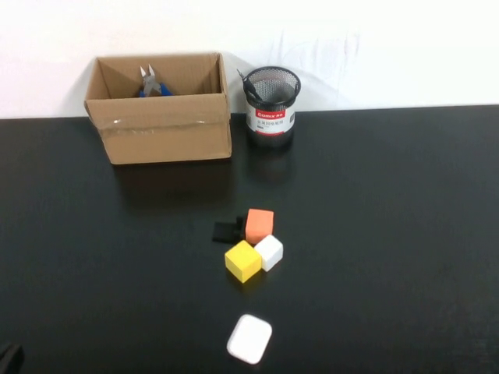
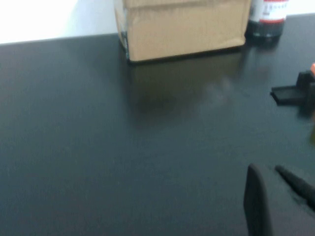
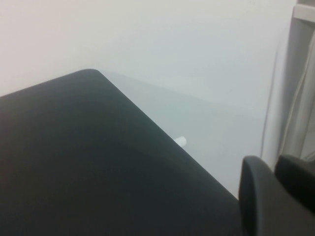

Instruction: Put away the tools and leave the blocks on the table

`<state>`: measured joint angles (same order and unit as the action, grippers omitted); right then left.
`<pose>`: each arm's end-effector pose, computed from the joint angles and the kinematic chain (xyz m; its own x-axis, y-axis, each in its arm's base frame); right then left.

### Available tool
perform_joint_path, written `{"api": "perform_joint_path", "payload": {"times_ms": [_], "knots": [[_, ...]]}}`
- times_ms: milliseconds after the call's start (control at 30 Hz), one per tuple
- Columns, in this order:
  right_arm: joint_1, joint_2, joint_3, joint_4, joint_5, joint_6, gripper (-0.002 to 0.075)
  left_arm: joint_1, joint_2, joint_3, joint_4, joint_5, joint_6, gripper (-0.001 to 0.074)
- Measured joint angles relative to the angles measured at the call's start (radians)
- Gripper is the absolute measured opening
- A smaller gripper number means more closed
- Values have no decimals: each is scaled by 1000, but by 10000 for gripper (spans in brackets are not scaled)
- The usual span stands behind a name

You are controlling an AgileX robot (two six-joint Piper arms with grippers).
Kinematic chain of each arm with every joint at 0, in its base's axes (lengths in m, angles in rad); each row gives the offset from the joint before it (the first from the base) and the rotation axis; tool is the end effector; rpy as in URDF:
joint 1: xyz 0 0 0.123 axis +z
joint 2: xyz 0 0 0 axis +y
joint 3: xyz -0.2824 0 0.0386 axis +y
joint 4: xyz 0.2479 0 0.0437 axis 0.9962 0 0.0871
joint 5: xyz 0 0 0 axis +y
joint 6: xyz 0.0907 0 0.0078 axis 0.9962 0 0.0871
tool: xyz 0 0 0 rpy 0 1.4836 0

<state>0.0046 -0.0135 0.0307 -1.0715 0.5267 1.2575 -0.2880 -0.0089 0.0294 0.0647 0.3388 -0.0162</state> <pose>0.0459 -0.0401 0.1808 -0.0882 0.2212 -0.9712 0.4644 0.8717 0.1563 0.0520 -0.0134 0.1732 -0.2450 0.1193 -0.9622 0.2754 0.9601 0.0489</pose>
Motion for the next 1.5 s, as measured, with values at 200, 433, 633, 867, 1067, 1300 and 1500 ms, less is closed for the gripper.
{"api": "perform_joint_path", "payload": {"times_ms": [200, 433, 633, 867, 1067, 1300, 1500], "knots": [[0, 0, 0, 0, 5, 0, 24, 3, -2, -2, -4, 7, -2, -3], [0, 0, 0, 0, 13, 0, 24, 3, -2, -2, -26, -147, -300, -3], [0, 0, 0, 1, 21, 0, 24, 3, -2, -2, -34, -312, -432, -3], [0, 0, 0, 2, 21, 0, 24, 3, -2, -2, -38, -307, -440, -3], [0, 0, 0, 2, 23, 0, 24, 3, -2, -2, -38, -289, -442, -3], [0, 0, 0, 2, 23, 0, 24, 3, -2, -2, -38, -270, -442, -3], [0, 0, 0, 2, 23, 0, 24, 3, -2, -2, -40, -269, -442, -3]]}}
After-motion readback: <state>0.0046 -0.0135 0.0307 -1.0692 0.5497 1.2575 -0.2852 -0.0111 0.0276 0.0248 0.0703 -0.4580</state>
